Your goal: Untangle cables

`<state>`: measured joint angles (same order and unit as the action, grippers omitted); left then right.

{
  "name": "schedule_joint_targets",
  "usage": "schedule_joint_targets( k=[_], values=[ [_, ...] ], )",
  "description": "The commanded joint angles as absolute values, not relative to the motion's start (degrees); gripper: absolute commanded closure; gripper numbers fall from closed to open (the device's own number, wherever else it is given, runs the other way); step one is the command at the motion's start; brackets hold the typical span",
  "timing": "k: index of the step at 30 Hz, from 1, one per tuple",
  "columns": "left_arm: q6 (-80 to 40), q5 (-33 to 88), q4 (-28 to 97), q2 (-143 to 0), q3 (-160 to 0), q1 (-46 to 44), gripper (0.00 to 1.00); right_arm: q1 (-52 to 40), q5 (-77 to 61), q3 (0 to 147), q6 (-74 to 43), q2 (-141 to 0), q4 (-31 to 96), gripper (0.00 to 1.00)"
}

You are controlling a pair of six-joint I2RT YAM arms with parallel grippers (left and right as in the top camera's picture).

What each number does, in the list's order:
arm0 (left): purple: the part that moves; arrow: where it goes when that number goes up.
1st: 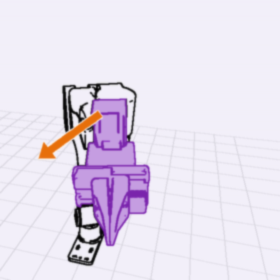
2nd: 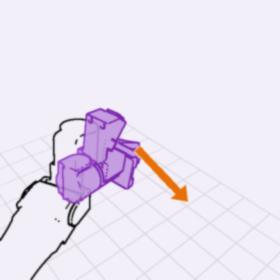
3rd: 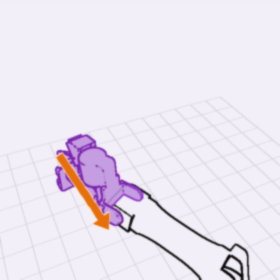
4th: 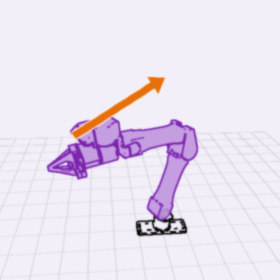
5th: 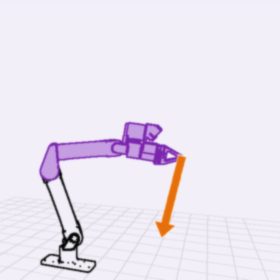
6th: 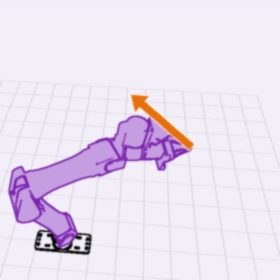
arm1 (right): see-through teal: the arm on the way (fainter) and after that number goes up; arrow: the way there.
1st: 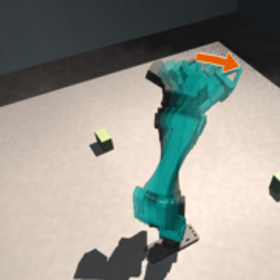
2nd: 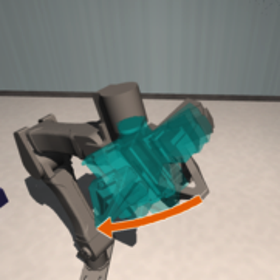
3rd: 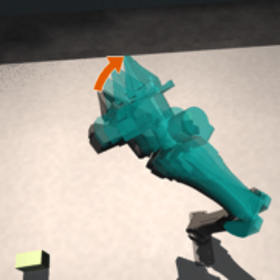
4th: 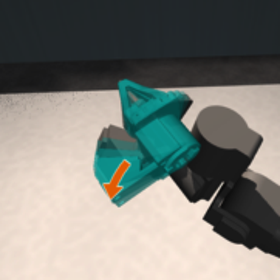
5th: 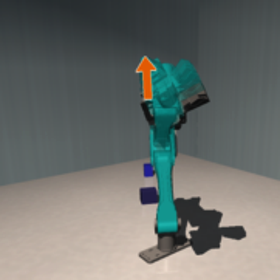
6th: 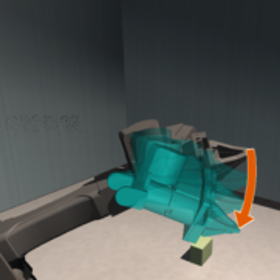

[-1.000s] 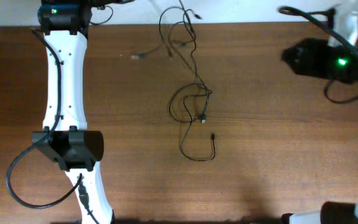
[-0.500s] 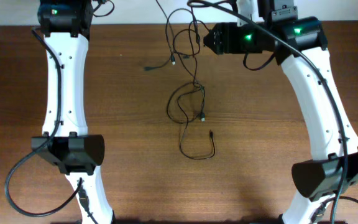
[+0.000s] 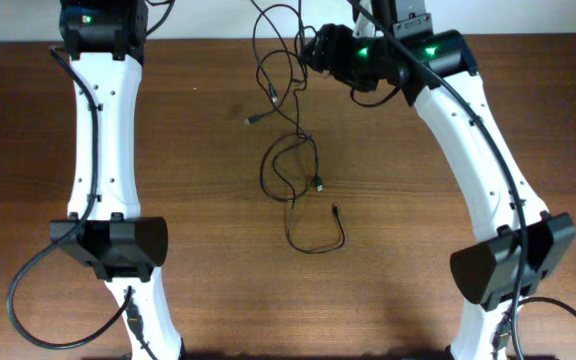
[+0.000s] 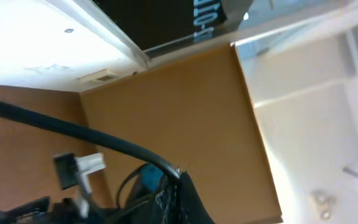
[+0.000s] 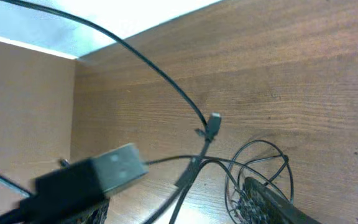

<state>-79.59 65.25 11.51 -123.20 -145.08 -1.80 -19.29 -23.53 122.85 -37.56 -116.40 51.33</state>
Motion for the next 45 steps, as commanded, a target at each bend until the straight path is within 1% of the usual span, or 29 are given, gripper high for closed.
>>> schedule_joint_targets(
  k=[1,2,3,6,7,9,11,13,14,17,19,20,21,22,28,32,34,35,36,37,38,39,42,45],
  values=[
    [-84.44,61.43,11.16,-121.10,-145.99,-1.76,1.00,-20.23,-25.50,122.98,-38.35,-118.85,51.57,0.38],
    [-84.86,61.39,11.16,-121.10,-145.99,-1.76,1.00,-20.69,-25.50,122.98,-37.82,-119.55,52.12,0.47],
    [-84.86,60.58,11.16,-121.10,-145.99,-1.72,1.00,-21.12,-25.71,122.98,-36.47,-120.07,53.25,0.51],
    [-84.75,59.94,11.18,-121.10,-145.99,0.27,1.00,-21.23,-25.76,123.00,-29.87,-119.77,60.27,0.52],
    [-84.31,59.96,11.20,-121.10,-145.99,1.39,1.00,-20.91,-26.55,123.00,-26.83,-119.39,62.04,0.51],
    [-84.14,59.96,11.73,-121.10,-145.99,3.01,1.00,-20.71,-30.11,123.00,-19.03,-118.39,63.31,0.42],
    [-84.12,59.05,12.53,-121.10,-145.99,3.33,1.00,-21.41,-31.40,123.07,-14.57,-118.04,63.20,0.36],
    [-84.12,58.17,12.99,-121.10,-145.97,3.27,1.00,-21.93,-31.92,123.07,-10.87,-117.99,63.35,0.34],
    [-84.12,58.00,13.13,-121.10,-145.99,3.27,1.00,-22.09,-34.41,123.17,-7.86,-117.99,63.20,0.31],
    [-84.14,58.28,14.02,-121.10,-145.99,2.81,1.00,-22.44,-34.02,123.22,-7.51,-117.99,60.51,0.30],
    [-84.14,59.16,14.22,-121.10,-145.99,1.54,1.00,-22.44,-33.39,123.22,-8.32,-117.99,54.68,0.30],
    [-84.14,59.16,14.22,-121.10,-145.99,0.86,1.00,-22.44,-28.36,123.22,-10.87,-117.99,53.08,0.30],
    [-84.16,59.13,14.22,-121.10,-145.99,0.49,1.00,-22.55,-24.14,123.22,-11.22,-118.06,52.66,0.29],
    [-84.16,59.09,14.17,-121.10,-145.99,0.10,1.00,-22.61,-22.87,123.22,-11.20,-118.45,52.71,0.29],
    [-84.62,59.05,14.17,-121.10,-145.99,0.16,1.00,-23.05,-22.85,122.76,-10.72,-120.46,57.47,0.29],
    [-84.64,59.07,14.17,-121.10,-145.99,0.16,1.00,-24.38,-21.08,122.67,-9.65,-123.70,56.03,0.29],
    [-84.62,59.07,14.17,-121.10,-145.99,0.16,1.00,-24.93,-21.12,122.67,-9.67,-125.82,53.12,0.30],
    [-84.62,59.07,14.17,-121.10,-145.99,0.16,1.00,-25.23,-21.12,122.67,-9.67,-126.91,51.51,0.36],
    [-84.55,59.07,14.20,-121.10,-145.99,0.16,1.00,-25.23,-21.12,122.67,-9.69,-127.63,50.54,0.52],
    [-83.55,59.05,14.20,-121.10,-145.99,0.16,1.00,-25.08,-20.95,122.67,-9.91,-127.83,50.33,0.75],
    [-81.43,58.87,14.22,-121.10,-145.99,0.25,1.00,-24.75,-21.08,122.67,-10.24,-127.66,50.81,0.92],
    [-76.73,58.54,14.22,-121.10,-145.99,0.60,1.00,-23.83,-21.19,122.69,-11.44,-125.71,52.25,0.96],
    [-65.54,54.96,19.94,-121.10,-145.97,1.67,1.00,-20.60,-20.64,122.69,-11.44,-118.30,58.30,0.96],
    [-50.52,44.12,37.34,-121.10,-145.97,1.87,1.00,-14.26,-17.23,122.69,-11.46,-108.03,68.20,0.96]
  ],
)
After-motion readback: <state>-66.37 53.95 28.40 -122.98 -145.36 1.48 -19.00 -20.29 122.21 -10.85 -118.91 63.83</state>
